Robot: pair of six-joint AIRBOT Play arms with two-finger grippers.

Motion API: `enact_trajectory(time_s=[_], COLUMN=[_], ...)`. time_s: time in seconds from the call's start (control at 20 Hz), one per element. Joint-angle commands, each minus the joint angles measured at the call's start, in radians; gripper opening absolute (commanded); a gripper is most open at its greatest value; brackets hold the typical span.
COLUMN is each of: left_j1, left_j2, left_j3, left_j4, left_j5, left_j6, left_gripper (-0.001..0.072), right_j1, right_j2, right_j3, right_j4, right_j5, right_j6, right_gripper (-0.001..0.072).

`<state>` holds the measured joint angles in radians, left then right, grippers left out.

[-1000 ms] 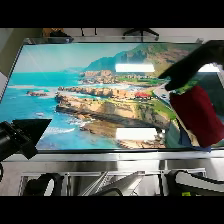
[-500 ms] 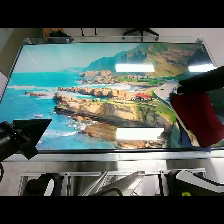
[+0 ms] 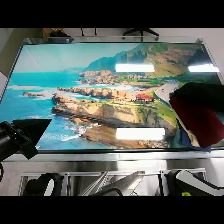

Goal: Fold the shirts.

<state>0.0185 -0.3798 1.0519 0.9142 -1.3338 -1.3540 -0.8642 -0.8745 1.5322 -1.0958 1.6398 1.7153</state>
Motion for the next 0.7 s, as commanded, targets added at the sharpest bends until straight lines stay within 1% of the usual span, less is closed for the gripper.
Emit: enact_trajectory(time_s=[0.0, 0.1, 0.3, 0.35, 0.45, 0.5, 0.55, 0.65], left_j1=[0.001, 0.001, 0.001, 0.001, 0.001, 0.001, 0.001, 0.001], left_j2=[0.000, 0.000, 0.000, 0.000, 0.000, 0.000, 0.000, 0.000], left_j3=[0.000, 0.000, 0.000, 0.000, 0.000, 0.000, 0.000, 0.000], left_j4=[0.001, 0.003, 0.010, 0.010, 0.010, 0.010, 0.010, 0.010], left_j5=[0.001, -0.001, -0.008, -0.015, -0.028, -0.028, -0.028, -0.026], left_j6=[0.000, 0.001, 0.002, 0.016, 0.022, 0.022, 0.022, 0.022], left_gripper=[0.0018, 0.0018, 0.0018, 0.0018, 0.0018, 0.0018, 0.0018, 0.0018], right_j1=[-0.001, -0.001, -0.001, -0.001, -0.001, -0.001, -0.001, -0.001], right_j2=[0.024, 0.026, 0.026, 0.026, 0.025, 0.022, 0.021, 0.021], right_j3=[-0.072, -0.138, -0.266, -0.281, -0.301, -0.301, -0.300, -0.268], right_j4=[-0.237, -0.237, -0.240, -0.240, -0.242, -0.257, -0.276, -0.306], right_j5=[0.111, 0.107, 0.023, 0.000, -0.004, 0.012, 0.032, 0.042], right_j6=[0.073, 0.073, 0.072, 0.071, 0.065, 0.065, 0.065, 0.065], right_gripper=[0.0017, 0.0017, 0.0021, 0.0077, 0.0512, 0.0662, 0.0674, 0.0673])
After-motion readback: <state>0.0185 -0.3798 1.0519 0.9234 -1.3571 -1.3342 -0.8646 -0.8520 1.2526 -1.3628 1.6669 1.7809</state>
